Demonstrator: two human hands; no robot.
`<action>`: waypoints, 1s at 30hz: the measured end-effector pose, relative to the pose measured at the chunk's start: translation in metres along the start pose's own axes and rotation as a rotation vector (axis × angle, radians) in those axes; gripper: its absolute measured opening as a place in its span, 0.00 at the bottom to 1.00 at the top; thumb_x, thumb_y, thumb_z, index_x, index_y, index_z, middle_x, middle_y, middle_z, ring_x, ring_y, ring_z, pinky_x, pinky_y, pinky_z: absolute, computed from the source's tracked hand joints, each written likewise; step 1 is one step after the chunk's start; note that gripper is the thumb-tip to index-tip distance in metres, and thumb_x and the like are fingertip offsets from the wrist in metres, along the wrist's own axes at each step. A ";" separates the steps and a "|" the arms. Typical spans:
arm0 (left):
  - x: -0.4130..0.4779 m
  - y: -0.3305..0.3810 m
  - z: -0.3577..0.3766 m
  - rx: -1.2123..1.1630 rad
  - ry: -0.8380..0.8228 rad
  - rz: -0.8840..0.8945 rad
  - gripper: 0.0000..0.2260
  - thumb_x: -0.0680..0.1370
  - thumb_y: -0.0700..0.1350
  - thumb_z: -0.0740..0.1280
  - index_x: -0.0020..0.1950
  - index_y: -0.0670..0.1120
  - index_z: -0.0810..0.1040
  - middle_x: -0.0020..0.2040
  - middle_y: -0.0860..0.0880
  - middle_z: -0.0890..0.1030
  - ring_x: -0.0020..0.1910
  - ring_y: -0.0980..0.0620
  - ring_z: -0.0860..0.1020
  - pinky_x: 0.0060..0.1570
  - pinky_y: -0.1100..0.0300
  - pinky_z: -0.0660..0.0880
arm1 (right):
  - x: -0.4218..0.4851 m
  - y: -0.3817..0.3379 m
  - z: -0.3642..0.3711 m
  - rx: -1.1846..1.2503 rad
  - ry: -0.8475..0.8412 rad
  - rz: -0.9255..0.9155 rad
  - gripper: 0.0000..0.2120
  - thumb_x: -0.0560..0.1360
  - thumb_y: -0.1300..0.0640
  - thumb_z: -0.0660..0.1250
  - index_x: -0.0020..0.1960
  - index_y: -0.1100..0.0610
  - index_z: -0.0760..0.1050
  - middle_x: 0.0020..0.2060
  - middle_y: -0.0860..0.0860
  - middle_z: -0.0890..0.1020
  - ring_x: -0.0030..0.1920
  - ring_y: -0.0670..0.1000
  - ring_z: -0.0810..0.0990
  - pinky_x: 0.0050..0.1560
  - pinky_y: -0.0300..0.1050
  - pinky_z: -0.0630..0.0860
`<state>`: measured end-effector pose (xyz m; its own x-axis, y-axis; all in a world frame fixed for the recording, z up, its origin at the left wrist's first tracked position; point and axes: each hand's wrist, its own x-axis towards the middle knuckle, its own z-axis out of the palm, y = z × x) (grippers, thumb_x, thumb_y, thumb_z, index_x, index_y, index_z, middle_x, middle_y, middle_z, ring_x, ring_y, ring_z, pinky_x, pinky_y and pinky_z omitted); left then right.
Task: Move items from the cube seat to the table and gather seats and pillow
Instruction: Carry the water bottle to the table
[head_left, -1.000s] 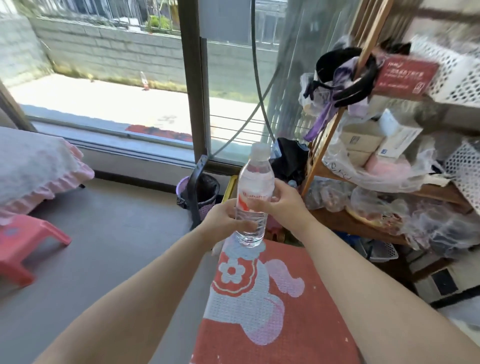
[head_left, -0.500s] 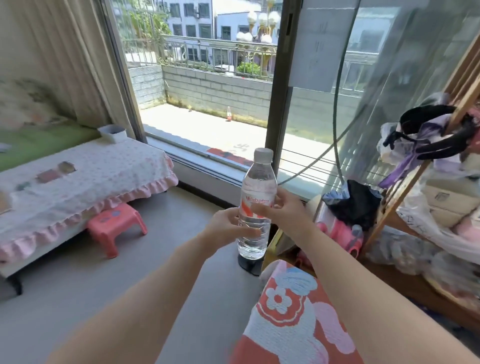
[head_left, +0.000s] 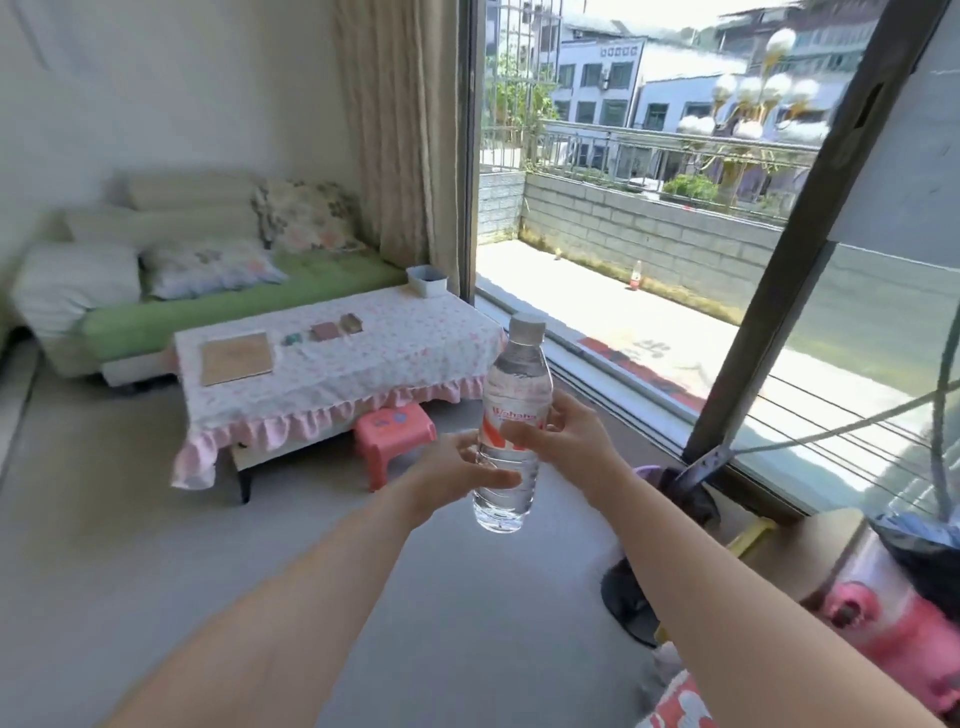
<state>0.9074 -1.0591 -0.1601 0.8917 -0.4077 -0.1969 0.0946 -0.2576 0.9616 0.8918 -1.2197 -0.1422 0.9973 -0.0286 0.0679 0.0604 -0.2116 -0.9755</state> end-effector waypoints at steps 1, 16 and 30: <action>-0.002 -0.002 -0.019 -0.002 0.030 0.000 0.13 0.71 0.35 0.73 0.52 0.47 0.78 0.40 0.55 0.81 0.27 0.71 0.77 0.26 0.77 0.69 | 0.012 -0.003 0.018 0.020 -0.026 -0.007 0.14 0.65 0.61 0.77 0.45 0.47 0.78 0.43 0.49 0.84 0.41 0.45 0.83 0.42 0.36 0.79; 0.017 -0.035 -0.223 0.093 0.282 0.005 0.13 0.69 0.38 0.75 0.51 0.47 0.79 0.40 0.55 0.80 0.39 0.60 0.77 0.31 0.73 0.70 | 0.135 -0.037 0.201 0.002 -0.187 -0.043 0.28 0.60 0.50 0.79 0.57 0.54 0.77 0.51 0.52 0.84 0.53 0.52 0.82 0.59 0.54 0.77; 0.168 -0.045 -0.318 -0.011 0.353 -0.059 0.21 0.54 0.49 0.81 0.45 0.51 0.82 0.48 0.48 0.85 0.52 0.47 0.81 0.59 0.50 0.76 | 0.318 -0.016 0.239 0.000 -0.267 -0.044 0.21 0.64 0.56 0.78 0.55 0.53 0.76 0.50 0.53 0.84 0.52 0.54 0.82 0.59 0.57 0.77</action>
<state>1.1934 -0.8376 -0.1757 0.9823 -0.0639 -0.1762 0.1539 -0.2612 0.9529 1.2179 -0.9921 -0.1550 0.9695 0.2393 0.0527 0.1039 -0.2069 -0.9728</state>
